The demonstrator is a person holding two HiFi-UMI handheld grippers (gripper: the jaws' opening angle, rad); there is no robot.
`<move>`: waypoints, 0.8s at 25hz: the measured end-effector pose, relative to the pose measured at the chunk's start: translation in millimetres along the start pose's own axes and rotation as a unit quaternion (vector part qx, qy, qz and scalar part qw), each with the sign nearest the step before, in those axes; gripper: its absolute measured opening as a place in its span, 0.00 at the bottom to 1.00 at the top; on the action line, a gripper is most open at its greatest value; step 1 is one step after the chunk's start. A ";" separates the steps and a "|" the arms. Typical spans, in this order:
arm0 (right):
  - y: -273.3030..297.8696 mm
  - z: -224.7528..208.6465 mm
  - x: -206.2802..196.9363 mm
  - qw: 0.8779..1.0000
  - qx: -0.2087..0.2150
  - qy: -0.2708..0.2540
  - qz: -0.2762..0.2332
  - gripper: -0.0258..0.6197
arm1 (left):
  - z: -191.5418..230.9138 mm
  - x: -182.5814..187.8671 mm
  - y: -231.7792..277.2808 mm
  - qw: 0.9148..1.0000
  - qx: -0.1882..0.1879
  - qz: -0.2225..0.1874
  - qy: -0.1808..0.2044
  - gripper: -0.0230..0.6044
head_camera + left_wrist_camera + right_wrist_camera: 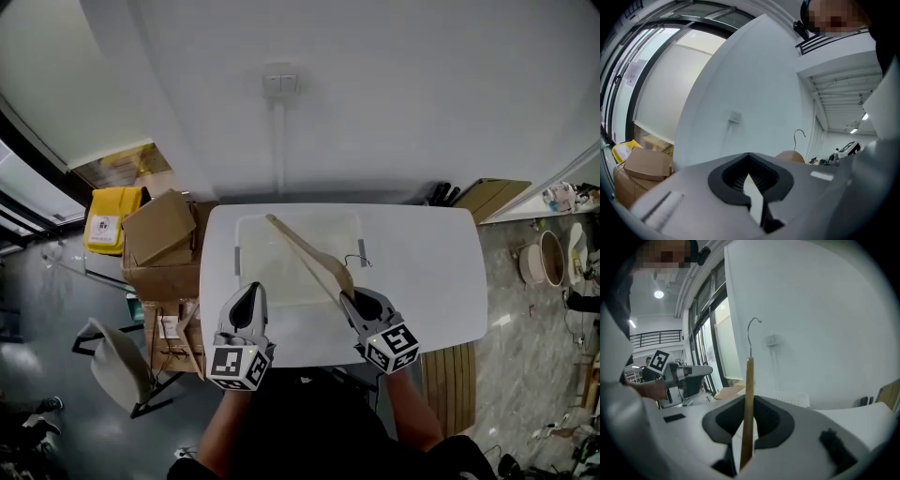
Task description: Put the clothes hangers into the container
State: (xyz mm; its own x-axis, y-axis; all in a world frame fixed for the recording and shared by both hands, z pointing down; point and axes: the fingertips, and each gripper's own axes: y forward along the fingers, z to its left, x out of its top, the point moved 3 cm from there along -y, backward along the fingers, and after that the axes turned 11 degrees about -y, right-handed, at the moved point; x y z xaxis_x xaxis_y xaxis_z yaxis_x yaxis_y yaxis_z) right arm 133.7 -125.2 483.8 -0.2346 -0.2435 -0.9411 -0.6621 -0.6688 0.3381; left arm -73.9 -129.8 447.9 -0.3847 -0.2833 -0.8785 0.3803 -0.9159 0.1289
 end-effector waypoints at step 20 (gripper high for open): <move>50.8 -13.2 -10.2 0.997 0.053 -0.023 0.052 0.13 | 29.5 -3.8 36.0 1.000 0.009 0.016 -0.014 0.05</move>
State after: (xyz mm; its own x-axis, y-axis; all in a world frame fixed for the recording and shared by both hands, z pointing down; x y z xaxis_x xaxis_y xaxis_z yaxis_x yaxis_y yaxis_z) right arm 111.9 -165.9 510.6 -0.3362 -0.2740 -0.9010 -0.7033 -0.5633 0.4337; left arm -83.5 -170.1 469.4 -0.3966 -0.3207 -0.8601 0.3779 -0.9109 0.1655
